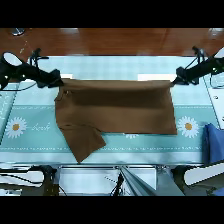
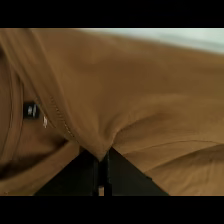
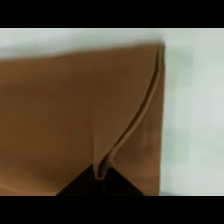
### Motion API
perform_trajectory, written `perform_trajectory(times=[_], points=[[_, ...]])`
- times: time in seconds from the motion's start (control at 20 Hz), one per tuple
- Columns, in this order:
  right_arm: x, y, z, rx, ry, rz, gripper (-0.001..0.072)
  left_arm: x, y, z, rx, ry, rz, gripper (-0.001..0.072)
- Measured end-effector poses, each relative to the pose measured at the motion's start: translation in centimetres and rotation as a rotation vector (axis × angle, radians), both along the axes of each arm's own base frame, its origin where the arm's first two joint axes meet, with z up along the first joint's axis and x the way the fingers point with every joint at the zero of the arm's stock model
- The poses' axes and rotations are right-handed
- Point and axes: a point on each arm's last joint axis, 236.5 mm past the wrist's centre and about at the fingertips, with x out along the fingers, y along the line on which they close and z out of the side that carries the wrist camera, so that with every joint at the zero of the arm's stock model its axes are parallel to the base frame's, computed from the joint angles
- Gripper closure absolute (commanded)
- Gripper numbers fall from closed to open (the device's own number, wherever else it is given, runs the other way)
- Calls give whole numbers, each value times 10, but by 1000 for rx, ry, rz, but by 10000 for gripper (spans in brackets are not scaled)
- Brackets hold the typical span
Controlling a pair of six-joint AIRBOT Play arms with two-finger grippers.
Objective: Fold the shirts.
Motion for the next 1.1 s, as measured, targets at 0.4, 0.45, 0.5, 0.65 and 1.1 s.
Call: perform_trajectory(times=[0.4,0.45,0.5,0.65,1.1], points=[[-44,-2,-18,-44,125,4,84,-65,23,-22,5,228,-63,3],[-49,-14,-6,-66,110,-12,84,-76,35,-18,12,256,-62,3],[-56,-27,5,-88,97,-32,84,-87,45,-15,12,274,-52,3],[-85,-59,29,-137,33,-137,85,-134,64,-17,-15,340,-18,3],[-146,24,25,177,-181,-239,85,-217,25,-57,-268,345,214,3]])
